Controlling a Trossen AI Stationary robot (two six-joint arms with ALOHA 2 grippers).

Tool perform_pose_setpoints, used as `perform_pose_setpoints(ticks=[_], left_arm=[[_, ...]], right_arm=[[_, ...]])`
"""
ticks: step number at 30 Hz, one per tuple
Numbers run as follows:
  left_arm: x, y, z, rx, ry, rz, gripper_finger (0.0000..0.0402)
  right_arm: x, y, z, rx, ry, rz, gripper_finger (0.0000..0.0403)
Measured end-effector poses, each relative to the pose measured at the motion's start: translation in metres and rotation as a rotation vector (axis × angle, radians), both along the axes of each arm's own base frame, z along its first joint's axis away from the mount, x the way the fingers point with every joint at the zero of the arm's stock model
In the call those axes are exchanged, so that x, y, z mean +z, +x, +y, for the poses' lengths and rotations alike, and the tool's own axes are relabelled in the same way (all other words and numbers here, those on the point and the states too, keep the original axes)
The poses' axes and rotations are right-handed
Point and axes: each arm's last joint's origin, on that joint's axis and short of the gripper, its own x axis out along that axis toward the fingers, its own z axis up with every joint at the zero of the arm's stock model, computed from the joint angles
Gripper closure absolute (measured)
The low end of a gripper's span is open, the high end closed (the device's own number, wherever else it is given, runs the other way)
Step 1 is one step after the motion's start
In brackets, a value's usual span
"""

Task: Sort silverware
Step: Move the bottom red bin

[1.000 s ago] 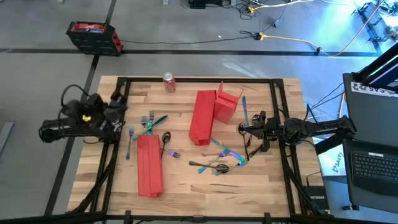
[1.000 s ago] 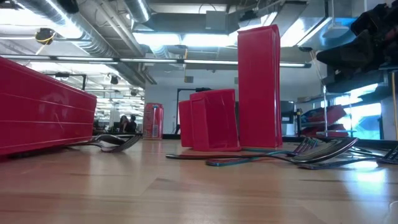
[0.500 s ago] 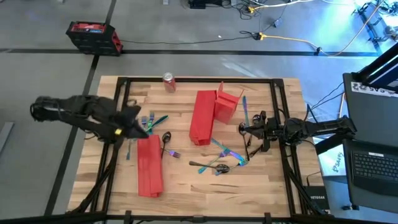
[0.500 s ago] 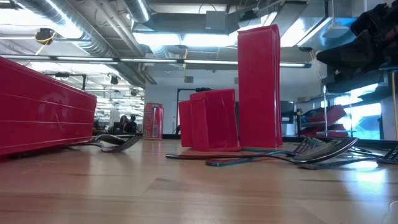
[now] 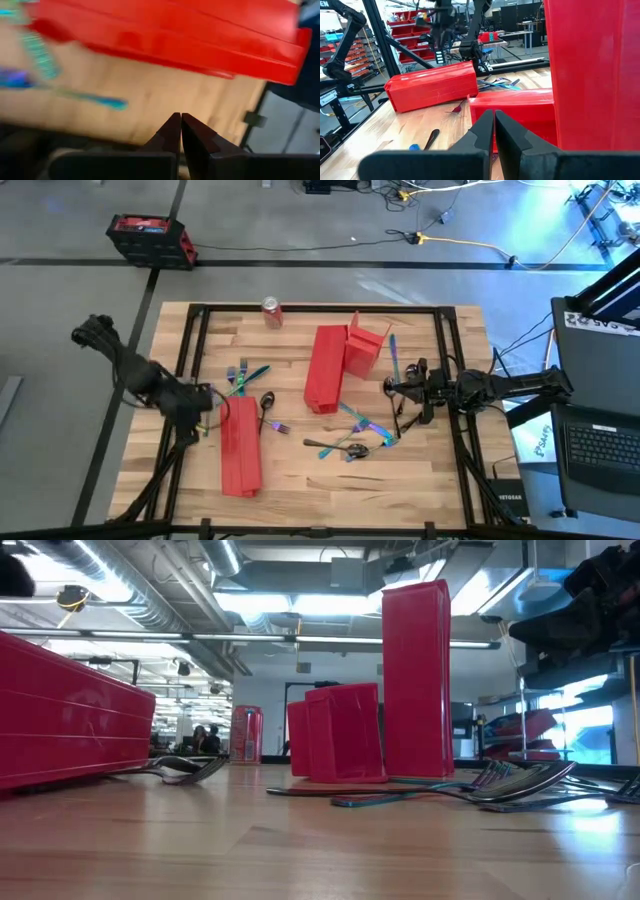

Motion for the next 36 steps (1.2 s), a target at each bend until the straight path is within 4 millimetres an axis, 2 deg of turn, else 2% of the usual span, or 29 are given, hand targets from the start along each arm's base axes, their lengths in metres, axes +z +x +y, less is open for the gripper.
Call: perform_pose_setpoints(ticks=[4, 8, 10, 13, 18, 28, 36], left_arm=[[-0.033, 0.001, -0.025, -0.032, -0.007, 0.011, 0.0402], [-0.063, -0.007, -0.036, -0.011, 0.066, 0.089, 0.0402], [-0.072, -0.007, -0.041, 0.004, 0.100, 0.069, 0.0402], [-0.077, -0.004, -0.049, 0.006, 0.136, -0.006, 0.0402], [-0.079, -0.002, -0.065, -0.109, 0.194, -0.192, 0.0402], [-0.097, 0.004, -0.077, -0.083, 0.312, -0.230, 0.0402], [-0.096, 0.005, -0.076, -0.012, 0.306, -0.261, 0.0402]], right_arm=[[0.000, 0.000, 0.000, 0.000, 0.000, 0.000, 0.0403], [0.000, 0.000, 0.000, 0.000, 0.000, 0.001, 0.0403], [0.000, 0.000, 0.000, 0.000, 0.000, 0.001, 0.0403], [0.000, 0.000, 0.000, 0.000, 0.000, 0.001, 0.0403], [0.000, 0.000, 0.000, 0.000, 0.000, 0.000, 0.0403], [0.000, 0.000, 0.000, 0.000, 0.000, 0.001, 0.0403], [0.000, 0.000, 0.000, 0.000, 0.000, 0.001, 0.0403]])
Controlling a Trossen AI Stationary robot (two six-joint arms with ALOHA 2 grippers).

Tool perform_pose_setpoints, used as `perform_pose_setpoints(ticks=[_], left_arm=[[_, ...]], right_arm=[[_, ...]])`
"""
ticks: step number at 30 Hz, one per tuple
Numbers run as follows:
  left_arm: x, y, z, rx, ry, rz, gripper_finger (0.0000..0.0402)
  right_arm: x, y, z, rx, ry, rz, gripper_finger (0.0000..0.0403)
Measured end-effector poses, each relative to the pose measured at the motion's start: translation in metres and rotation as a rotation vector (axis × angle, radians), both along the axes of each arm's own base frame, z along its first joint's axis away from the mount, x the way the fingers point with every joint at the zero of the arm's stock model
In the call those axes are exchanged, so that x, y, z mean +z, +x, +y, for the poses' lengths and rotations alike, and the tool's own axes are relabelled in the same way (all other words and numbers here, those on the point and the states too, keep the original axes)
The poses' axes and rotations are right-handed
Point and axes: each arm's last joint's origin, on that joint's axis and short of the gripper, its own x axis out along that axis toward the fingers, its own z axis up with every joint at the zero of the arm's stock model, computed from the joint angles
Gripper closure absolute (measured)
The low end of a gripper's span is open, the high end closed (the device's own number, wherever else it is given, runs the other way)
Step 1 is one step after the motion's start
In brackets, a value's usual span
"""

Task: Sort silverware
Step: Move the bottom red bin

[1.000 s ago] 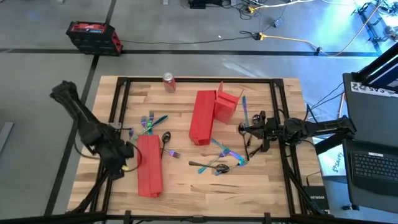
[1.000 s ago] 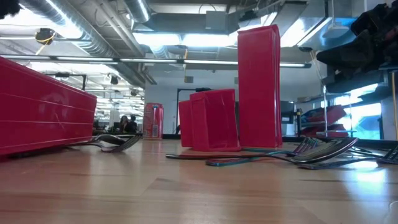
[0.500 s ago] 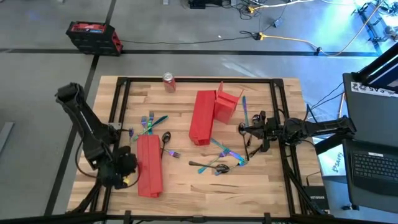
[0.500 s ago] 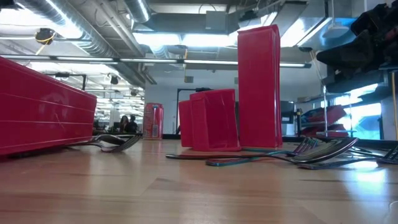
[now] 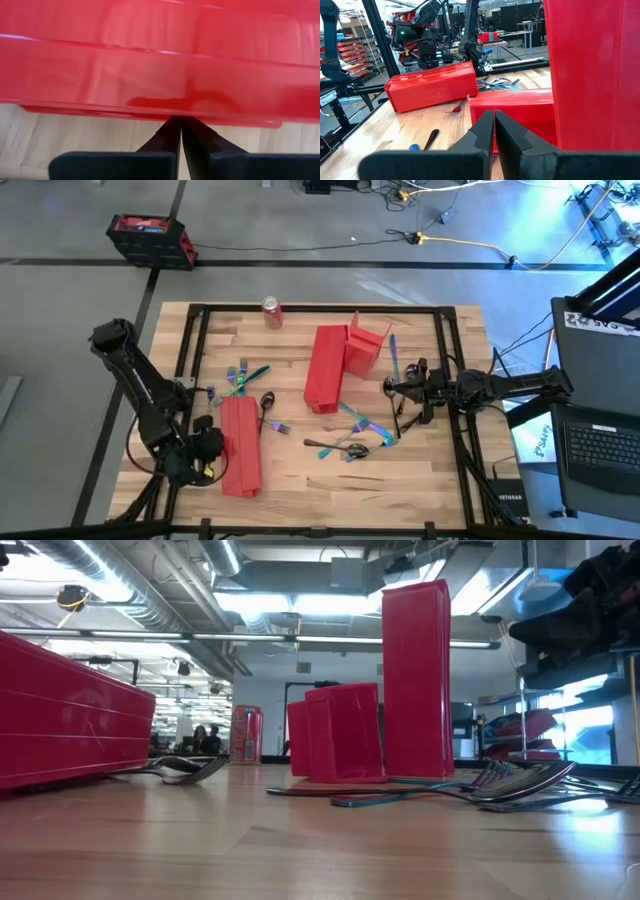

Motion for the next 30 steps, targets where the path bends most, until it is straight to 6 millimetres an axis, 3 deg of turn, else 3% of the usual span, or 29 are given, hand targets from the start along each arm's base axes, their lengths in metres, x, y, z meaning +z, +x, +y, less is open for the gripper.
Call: perform_pose_setpoints(ticks=[11, 30], left_arm=[[0.006, 0.006, -0.001, 0.012, -0.028, -0.022, 0.0402], [0.028, 0.036, 0.009, 0.001, 0.083, -0.131, 0.0402]], right_arm=[[0.000, 0.000, 0.000, 0.000, 0.000, 0.000, 0.0403], [0.000, 0.000, 0.000, 0.000, 0.000, 0.000, 0.0403]])
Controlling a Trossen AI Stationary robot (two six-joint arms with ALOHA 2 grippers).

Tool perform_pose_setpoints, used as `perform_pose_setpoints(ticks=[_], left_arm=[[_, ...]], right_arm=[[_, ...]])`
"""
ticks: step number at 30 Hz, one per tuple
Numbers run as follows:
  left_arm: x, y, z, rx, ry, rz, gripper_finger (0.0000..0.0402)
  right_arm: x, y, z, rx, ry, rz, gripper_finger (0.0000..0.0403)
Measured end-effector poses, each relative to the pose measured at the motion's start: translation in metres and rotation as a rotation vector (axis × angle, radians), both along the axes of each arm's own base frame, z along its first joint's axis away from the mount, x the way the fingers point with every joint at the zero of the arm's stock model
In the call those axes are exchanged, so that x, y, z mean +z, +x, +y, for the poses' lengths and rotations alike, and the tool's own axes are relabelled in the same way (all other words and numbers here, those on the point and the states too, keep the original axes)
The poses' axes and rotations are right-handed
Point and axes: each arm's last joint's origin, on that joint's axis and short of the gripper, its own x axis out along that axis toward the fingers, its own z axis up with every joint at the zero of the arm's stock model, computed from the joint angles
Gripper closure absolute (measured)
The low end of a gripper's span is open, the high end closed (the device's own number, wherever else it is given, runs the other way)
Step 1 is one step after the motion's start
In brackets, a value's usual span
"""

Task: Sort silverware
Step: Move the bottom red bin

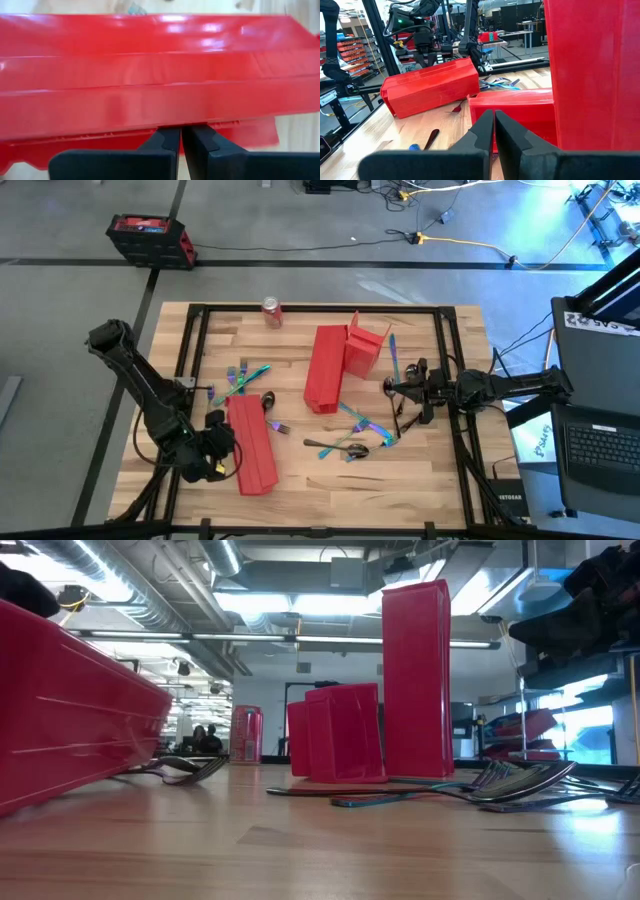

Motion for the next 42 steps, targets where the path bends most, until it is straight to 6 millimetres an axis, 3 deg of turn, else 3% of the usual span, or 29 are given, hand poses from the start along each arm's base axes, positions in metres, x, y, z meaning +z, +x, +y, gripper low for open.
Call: perform_pose_setpoints(ticks=[22, 32, 38, 42], left_arm=[[0.014, 0.046, 0.024, 0.015, 0.056, -0.177, 0.0402], [0.018, 0.055, 0.029, 0.056, 0.043, -0.233, 0.0402], [0.034, 0.061, 0.022, 0.069, -0.083, -0.396, 0.0402], [0.052, 0.065, 0.011, -0.051, -0.102, -0.499, 0.0402]], right_arm=[[0.000, 0.000, 0.000, 0.000, 0.000, 0.000, 0.0403], [0.000, 0.000, 0.000, 0.000, 0.000, 0.000, 0.0403], [0.000, 0.000, 0.000, 0.000, 0.000, 0.000, 0.0403], [0.000, 0.000, 0.000, 0.000, 0.000, 0.000, 0.0403]])
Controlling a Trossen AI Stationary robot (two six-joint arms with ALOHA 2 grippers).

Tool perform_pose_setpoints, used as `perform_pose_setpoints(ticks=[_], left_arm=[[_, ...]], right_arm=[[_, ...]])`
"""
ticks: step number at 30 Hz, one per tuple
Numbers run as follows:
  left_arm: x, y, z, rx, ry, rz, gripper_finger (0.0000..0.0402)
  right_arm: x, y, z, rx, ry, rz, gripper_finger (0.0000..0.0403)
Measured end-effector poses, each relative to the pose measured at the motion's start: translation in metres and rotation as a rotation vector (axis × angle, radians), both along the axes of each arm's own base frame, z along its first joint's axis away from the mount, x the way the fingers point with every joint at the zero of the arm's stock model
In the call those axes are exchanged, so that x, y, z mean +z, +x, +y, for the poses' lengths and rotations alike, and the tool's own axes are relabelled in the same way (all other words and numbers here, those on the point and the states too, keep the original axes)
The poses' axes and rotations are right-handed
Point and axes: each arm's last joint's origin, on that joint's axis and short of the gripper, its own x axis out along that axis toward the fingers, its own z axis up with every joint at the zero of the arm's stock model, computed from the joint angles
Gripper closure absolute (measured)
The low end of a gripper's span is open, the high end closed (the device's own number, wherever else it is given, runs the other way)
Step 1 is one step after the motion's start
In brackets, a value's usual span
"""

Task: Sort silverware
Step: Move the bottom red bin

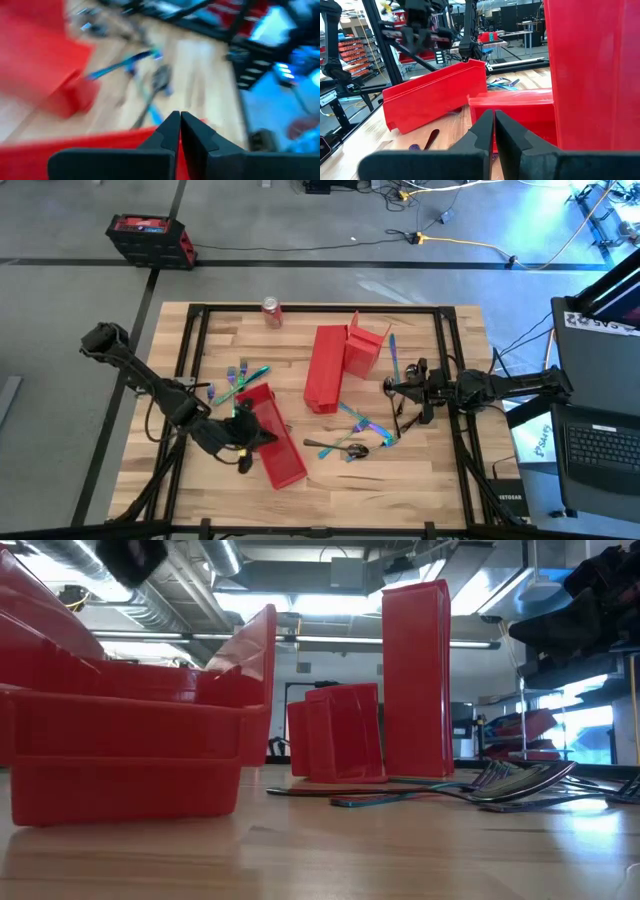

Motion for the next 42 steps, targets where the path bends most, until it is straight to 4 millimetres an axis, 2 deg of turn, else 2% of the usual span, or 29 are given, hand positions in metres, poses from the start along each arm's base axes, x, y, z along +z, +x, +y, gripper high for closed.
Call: perform_pose_setpoints(ticks=[3, 7, 14, 20, 23, 26, 30, 35, 42], left_arm=[[0.017, 0.003, -0.007, -0.125, 0.099, -0.091, 0.0401], [0.034, 0.007, -0.005, -0.133, 0.213, -0.163, 0.0386], [0.049, 0.015, 0.003, -0.201, 0.301, -0.116, 0.0288], [0.062, 0.016, 0.013, -0.255, 0.542, -0.026, 0.0198], [0.069, 0.011, 0.018, -0.353, 0.643, 0.088, 0.0174], [0.077, 0.006, 0.020, -0.409, 0.700, 0.173, 0.0169], [0.074, -0.002, 0.026, -0.517, 0.777, 0.304, 0.0169], [0.065, -0.003, 0.027, -0.648, 0.748, 0.390, 0.0169], [0.035, 0.007, 0.019, -0.854, 0.875, 0.576, 0.0169]], right_arm=[[0.000, 0.000, 0.000, 0.000, 0.000, 0.000, 0.0403], [0.000, 0.000, 0.000, 0.000, 0.000, 0.000, 0.0403], [0.000, 0.000, 0.000, 0.000, 0.000, 0.000, 0.0403], [0.000, 0.000, 0.000, 0.000, 0.000, 0.000, 0.0403], [0.000, 0.000, 0.000, 0.000, 0.000, 0.000, 0.0403], [0.000, 0.000, 0.000, 0.000, 0.000, 0.000, 0.0403], [0.000, 0.000, 0.000, 0.000, 0.000, 0.001, 0.0403], [0.000, 0.000, 0.000, 0.000, 0.000, 0.000, 0.0403], [0.000, 0.000, 0.000, -0.001, 0.000, 0.001, 0.0403]])
